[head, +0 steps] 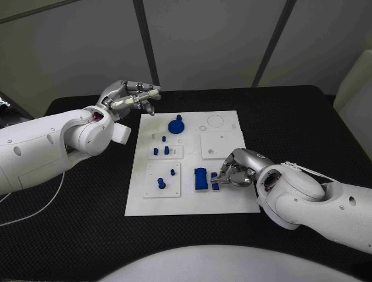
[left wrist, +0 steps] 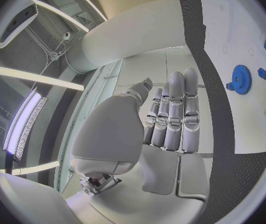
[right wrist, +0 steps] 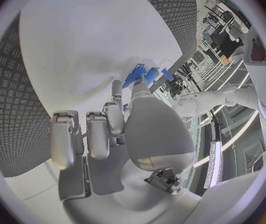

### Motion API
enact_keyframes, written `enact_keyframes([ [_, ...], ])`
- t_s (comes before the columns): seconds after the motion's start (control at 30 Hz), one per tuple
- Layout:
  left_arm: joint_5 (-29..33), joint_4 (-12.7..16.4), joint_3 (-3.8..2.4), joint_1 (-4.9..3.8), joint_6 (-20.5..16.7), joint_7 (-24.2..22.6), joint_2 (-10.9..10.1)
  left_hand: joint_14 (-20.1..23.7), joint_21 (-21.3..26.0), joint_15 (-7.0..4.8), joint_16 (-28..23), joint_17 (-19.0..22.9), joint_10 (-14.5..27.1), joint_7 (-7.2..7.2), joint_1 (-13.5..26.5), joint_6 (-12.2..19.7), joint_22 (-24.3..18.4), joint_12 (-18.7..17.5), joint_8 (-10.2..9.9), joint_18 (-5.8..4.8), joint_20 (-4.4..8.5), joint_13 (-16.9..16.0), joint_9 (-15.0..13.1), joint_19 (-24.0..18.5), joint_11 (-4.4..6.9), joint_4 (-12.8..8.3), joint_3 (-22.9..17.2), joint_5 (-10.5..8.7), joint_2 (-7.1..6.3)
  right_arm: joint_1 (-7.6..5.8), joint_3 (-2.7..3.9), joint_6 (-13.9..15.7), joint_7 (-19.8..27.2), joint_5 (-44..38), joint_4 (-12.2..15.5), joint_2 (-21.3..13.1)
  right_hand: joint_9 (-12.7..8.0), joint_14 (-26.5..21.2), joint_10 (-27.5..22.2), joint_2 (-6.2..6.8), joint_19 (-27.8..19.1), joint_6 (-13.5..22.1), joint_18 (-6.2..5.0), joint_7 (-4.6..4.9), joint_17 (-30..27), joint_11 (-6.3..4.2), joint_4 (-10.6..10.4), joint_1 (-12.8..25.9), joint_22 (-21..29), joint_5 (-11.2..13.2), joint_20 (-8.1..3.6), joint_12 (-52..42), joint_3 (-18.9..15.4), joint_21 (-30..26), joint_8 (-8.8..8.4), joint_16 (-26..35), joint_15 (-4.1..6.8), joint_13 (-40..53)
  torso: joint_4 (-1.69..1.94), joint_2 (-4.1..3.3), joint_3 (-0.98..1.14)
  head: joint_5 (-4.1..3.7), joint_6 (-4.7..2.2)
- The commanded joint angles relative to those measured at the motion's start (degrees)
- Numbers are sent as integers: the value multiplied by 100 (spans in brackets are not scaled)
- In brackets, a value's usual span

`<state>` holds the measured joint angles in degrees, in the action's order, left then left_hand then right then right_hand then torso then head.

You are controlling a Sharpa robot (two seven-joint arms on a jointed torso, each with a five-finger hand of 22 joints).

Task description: Assemble the parts on the task board

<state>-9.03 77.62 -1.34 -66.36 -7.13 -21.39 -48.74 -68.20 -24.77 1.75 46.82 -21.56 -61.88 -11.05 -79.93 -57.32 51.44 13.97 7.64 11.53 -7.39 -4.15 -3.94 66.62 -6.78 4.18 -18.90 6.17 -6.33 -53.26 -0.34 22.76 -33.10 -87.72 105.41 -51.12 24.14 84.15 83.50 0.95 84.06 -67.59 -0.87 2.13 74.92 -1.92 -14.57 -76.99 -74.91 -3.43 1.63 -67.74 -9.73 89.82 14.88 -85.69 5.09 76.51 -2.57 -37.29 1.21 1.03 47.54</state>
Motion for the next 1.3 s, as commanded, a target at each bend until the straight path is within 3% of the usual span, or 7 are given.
enact_keyframes([
  [0.03, 23, 1, -5, -8, 46, -11, 2, 9, 19, 21, -32, 5, 39, 8, 47, 42, -5, 32, 40, -112, -13, 5, 5, -4, 2, 5, 25, -1, 26, 2, -6, 193, 266, 76, -5, -35, 9, 449, 83, 13, 594, 61, 87, 18, 831, 13, -39, 82, -1509, 31, -17, 66, -79, 18, 17, 16, 5, 132, -6, -3, -2, -3, -3],
  [0.23, 23, -1, -5, -8, 43, -11, -1, 9, 19, 21, -32, 5, 39, 8, 47, 42, -5, 32, 40, -112, -13, 5, 5, -4, 2, 5, 25, -1, 26, 3, -8, 499, 569, 241, 65, -102, 21, 448, 72, 32, 594, 84, 87, 25, 823, 23, -180, 268, -1509, 24, -3, 94, -238, 18, 22, 23, -7, 123, -8, -4, 1, 1, -14],
  [0.37, 23, 0, -5, -8, 43, -11, -3, 9, 19, 21, -32, 5, 39, 8, 47, 42, -5, 32, 40, -112, -13, 5, 5, -4, 2, 5, 25, -1, 26, 3, -9, 553, 641, 298, 143, -195, 26, 448, 73, 20, 594, 85, 87, 24, 826, 23, -200, 320, -1509, 14, -1, 95, -270, 18, 26, 21, -7, 124, -1, -7, 1, -1, -7],
  [0.6, 23, 2, -4, -8, 41, -12, -13, 9, 19, 21, -32, 5, 39, 8, 47, 42, -5, 32, 40, -112, -13, 5, 5, -4, 2, 5, 25, -1, 26, 3, -11, 366, 612, 317, 240, -373, 32, 448, 72, 30, 594, 88, 87, 18, 824, 19, -166, 274, -1509, 8, -1, 100, -282, 18, 32, 23, -5, 123, -9, 0, -4, -4, -5],
  [0.83, 23, 2, -4, -8, 46, -15, -8, 11, 25, 20, -33, 10, 43, 9, 37, 44, -10, 36, 43, -111, -13, 5, 5, -3, 3, 3, 24, 0, 32, 5, -13, 127, 530, 301, 194, -366, 51, 447, 66, 20, 594, 101, 87, 18, 818, 17, -33, 2, -1509, -1, -3, 114, -264, 18, 48, 29, -2, 122, -4, -4, 4, -8, -9],
  [1.3, 23, -2, -4, -8, 46, -12, -11, 11, 25, 20, -33, 10, 43, 9, 37, 44, -10, 36, 43, -111, -13, 5, 5, -3, 3, 3, 24, 0, 32, 7, -14, 90, 433, 253, 140, -258, 56, 447, 67, -6, 594, 101, 87, 23, 820, 19, -28, -20, -1509, -1, -3, 110, -268, 18, 53, 28, -3, 125, -5, -6, 1, 3, -7],
])
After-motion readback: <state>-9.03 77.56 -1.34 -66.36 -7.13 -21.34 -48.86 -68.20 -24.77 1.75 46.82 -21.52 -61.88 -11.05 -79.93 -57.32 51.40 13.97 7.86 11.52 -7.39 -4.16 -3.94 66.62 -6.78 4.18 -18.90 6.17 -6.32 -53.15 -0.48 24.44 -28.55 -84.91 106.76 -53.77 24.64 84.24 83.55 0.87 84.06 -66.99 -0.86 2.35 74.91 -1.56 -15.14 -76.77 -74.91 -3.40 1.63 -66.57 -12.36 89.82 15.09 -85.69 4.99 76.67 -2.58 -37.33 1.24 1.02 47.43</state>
